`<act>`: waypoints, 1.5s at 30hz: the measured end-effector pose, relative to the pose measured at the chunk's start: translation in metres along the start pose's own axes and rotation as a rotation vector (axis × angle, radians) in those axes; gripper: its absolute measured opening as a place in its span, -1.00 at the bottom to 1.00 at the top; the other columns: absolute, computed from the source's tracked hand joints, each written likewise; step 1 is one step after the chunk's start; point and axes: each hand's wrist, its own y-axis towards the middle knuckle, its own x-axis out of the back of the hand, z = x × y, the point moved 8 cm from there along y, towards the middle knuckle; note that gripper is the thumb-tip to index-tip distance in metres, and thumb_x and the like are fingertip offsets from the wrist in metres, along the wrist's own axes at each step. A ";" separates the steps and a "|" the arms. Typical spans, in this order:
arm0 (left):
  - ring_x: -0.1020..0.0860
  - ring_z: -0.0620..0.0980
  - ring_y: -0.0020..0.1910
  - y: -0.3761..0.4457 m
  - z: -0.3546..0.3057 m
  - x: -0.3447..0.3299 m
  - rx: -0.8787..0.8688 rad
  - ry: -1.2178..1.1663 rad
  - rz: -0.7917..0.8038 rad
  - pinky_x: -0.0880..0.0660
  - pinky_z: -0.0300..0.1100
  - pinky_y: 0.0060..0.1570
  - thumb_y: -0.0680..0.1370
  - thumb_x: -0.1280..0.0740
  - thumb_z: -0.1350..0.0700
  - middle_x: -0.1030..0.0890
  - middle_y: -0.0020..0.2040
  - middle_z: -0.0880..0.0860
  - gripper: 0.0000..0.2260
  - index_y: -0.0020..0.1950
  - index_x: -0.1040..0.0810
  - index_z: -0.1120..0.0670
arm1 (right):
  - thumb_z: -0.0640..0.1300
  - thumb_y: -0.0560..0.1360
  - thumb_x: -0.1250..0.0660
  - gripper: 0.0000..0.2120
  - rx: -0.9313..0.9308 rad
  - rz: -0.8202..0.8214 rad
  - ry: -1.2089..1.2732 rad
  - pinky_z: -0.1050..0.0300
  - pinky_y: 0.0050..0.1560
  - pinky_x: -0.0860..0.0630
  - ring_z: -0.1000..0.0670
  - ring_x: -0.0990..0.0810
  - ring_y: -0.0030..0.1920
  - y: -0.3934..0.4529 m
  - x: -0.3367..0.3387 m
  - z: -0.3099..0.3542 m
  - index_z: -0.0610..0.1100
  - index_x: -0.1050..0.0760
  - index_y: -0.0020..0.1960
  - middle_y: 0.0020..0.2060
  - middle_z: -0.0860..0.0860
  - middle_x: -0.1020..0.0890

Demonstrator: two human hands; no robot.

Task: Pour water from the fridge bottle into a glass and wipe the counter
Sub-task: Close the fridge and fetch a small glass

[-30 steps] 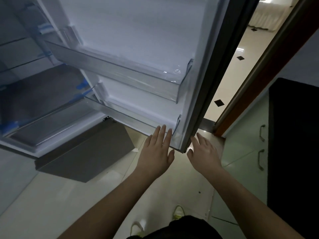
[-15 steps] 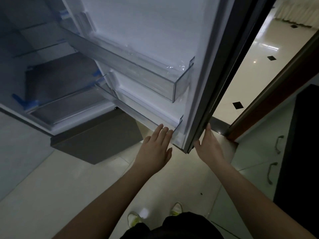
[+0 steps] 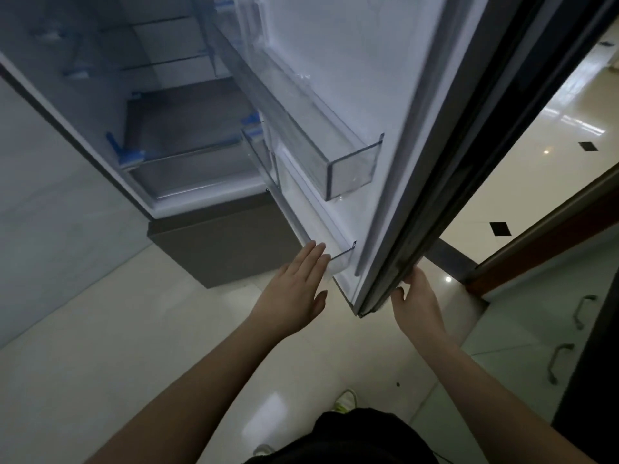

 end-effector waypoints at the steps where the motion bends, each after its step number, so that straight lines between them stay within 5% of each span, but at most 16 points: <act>1: -0.10 0.03 0.57 -0.008 0.006 0.001 0.024 -0.011 0.000 -0.28 -0.04 0.40 0.58 -0.30 -0.03 -0.20 0.58 0.11 -0.40 0.55 -0.23 0.15 | -0.18 0.59 -0.24 -0.68 0.001 0.018 0.000 0.29 -0.09 -0.34 0.08 -0.47 -0.03 -0.008 -0.007 0.004 -0.12 -0.36 0.34 0.11 0.06 -0.50; 4: 0.02 0.00 0.59 -0.033 0.028 0.004 0.102 -0.066 0.012 -0.09 -0.08 0.47 0.63 -0.20 -0.05 -0.05 0.62 0.07 -0.38 0.60 -0.08 0.15 | -0.17 0.59 -0.23 -0.65 0.046 0.066 -0.026 0.25 -0.01 -0.35 0.09 -0.47 0.07 -0.035 -0.032 0.018 -0.08 -0.35 0.37 0.15 0.08 -0.50; 8: 0.03 -0.05 0.59 -0.072 0.064 0.011 0.195 -0.099 0.008 -0.11 -0.07 0.49 0.64 -0.16 -0.07 0.06 0.63 -0.01 -0.35 0.62 0.07 0.08 | -0.14 0.59 -0.23 -0.58 0.097 0.144 -0.081 0.20 0.13 -0.37 0.02 -0.48 0.25 -0.074 -0.073 0.041 -0.04 -0.29 0.44 0.30 0.05 -0.49; 18: 0.06 -0.01 0.60 -0.150 0.127 0.047 0.262 -0.045 -0.007 -0.11 0.04 0.53 0.65 -0.12 -0.12 0.01 0.63 0.01 -0.39 0.62 0.06 0.01 | -0.07 0.58 -0.26 -0.37 0.352 0.252 -0.292 0.00 0.39 -0.33 -0.05 -0.37 0.42 -0.142 -0.168 0.122 -0.01 -0.05 0.56 0.47 0.02 -0.33; 25: -0.06 0.07 0.58 -0.179 0.140 0.125 0.235 -0.237 -0.316 -0.15 -0.06 0.46 0.64 -0.20 -0.08 0.06 0.62 0.11 -0.34 0.62 0.11 -0.01 | -0.09 0.57 -0.25 -0.35 0.583 0.183 -0.385 -0.02 0.40 -0.35 -0.01 -0.30 0.46 -0.151 -0.205 0.188 -0.01 -0.01 0.57 0.51 0.01 -0.26; 29: 0.01 0.21 0.58 -0.173 0.166 0.125 0.329 -0.112 -0.196 -0.10 0.08 0.49 0.62 -0.10 -0.25 0.35 0.57 0.17 -0.25 0.56 0.36 -0.11 | -0.10 0.57 -0.24 -0.34 0.641 0.156 -0.417 -0.03 0.44 -0.29 -0.02 -0.24 0.49 -0.148 -0.216 0.221 -0.03 0.00 0.57 0.53 -0.01 -0.22; 33: 0.12 0.21 0.58 -0.169 0.198 0.123 0.428 0.009 -0.202 -0.05 0.16 0.52 0.60 -0.07 -0.29 0.37 0.56 0.21 -0.19 0.54 0.42 0.00 | -0.10 0.53 -0.28 -0.29 0.662 0.182 -0.433 -0.11 0.40 -0.35 -0.08 -0.28 0.47 -0.132 -0.227 0.246 -0.06 0.01 0.57 0.52 -0.05 -0.22; 45: 0.14 0.15 0.58 -0.166 0.280 0.148 0.656 0.212 -0.283 -0.01 -0.02 0.48 0.60 -0.26 -0.03 0.17 0.60 0.22 -0.22 0.59 0.13 0.26 | -0.06 0.59 -0.14 -0.36 1.048 0.057 -0.387 -0.10 0.48 -0.05 -0.03 0.07 0.57 -0.079 -0.254 0.371 -0.01 0.06 0.59 0.58 0.01 0.04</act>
